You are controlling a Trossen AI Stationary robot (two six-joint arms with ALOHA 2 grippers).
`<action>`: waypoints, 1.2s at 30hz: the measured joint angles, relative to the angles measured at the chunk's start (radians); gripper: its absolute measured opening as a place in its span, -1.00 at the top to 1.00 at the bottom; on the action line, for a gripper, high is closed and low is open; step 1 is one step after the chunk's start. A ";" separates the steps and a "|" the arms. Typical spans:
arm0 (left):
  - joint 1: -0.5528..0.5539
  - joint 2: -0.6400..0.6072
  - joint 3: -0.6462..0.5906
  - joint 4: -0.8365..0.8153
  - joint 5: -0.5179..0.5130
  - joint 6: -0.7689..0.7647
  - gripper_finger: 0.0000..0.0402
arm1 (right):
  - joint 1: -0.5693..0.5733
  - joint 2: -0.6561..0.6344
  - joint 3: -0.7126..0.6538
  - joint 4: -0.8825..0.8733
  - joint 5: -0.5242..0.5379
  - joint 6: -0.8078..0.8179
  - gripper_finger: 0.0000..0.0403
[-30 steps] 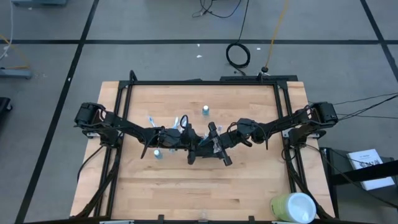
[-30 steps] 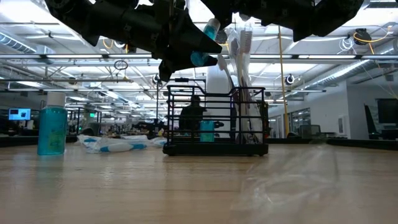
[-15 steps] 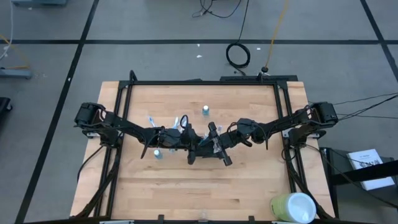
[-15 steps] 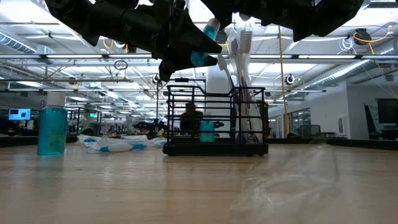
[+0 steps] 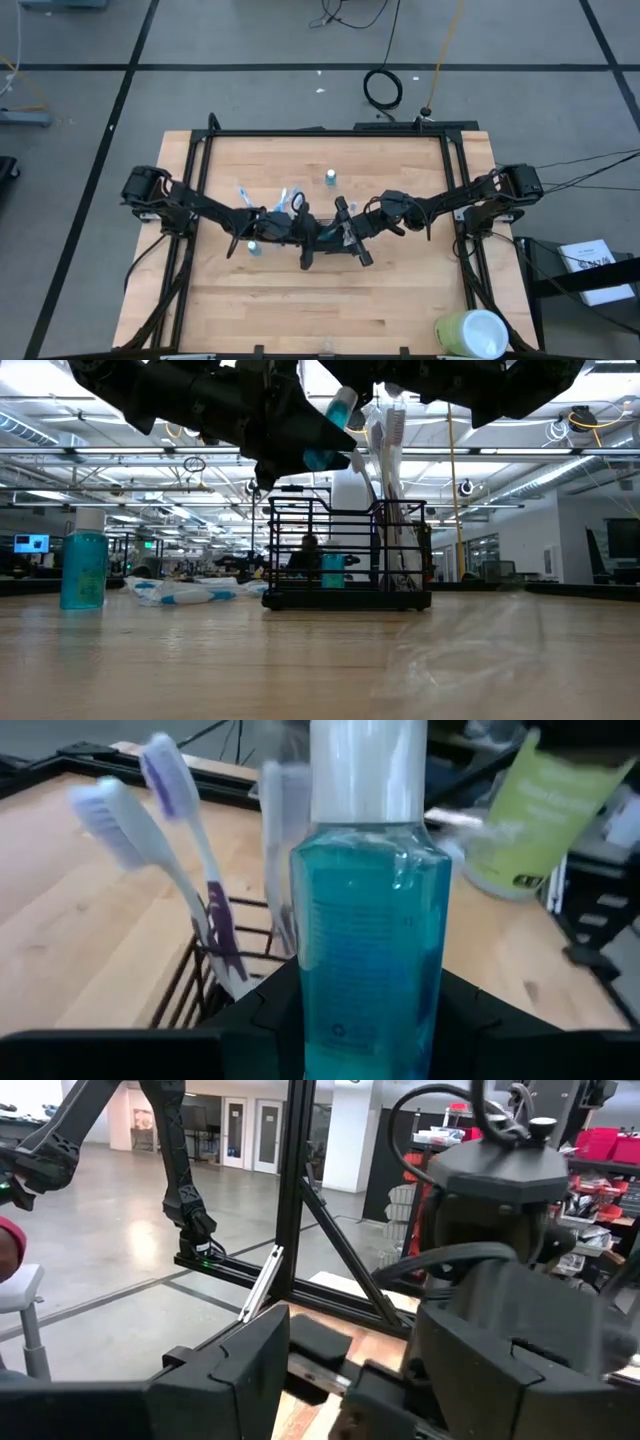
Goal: Pick & Place toothbrushing station
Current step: Put the bottom right mouthwash into the middle section of the wire organizer
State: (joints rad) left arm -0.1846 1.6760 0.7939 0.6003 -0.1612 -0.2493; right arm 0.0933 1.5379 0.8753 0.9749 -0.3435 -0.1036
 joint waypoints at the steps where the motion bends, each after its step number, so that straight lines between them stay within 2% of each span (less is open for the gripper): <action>1: -0.003 0.002 0.000 -0.002 -0.003 0.013 0.30 | 0.000 0.000 0.000 0.000 0.000 0.000 -0.04; 7: -0.006 0.032 0.000 0.034 -0.016 0.040 0.30 | 0.000 0.000 0.000 0.000 0.000 0.000 -0.04; 18: 0.011 0.228 0.001 0.314 -0.040 0.075 0.30 | 0.000 0.000 0.000 0.000 0.000 0.000 -0.04; 27: 0.022 0.233 0.001 0.308 -0.030 0.109 0.30 | 0.000 0.000 0.000 0.000 0.000 0.000 -0.04; 36: 0.022 0.235 0.000 0.284 -0.085 0.117 0.30 | 0.000 0.000 0.000 0.000 0.000 0.000 -0.04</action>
State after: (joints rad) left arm -0.1631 1.9106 0.7942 0.8843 -0.2465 -0.1326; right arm 0.0933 1.5379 0.8753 0.9749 -0.3435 -0.1036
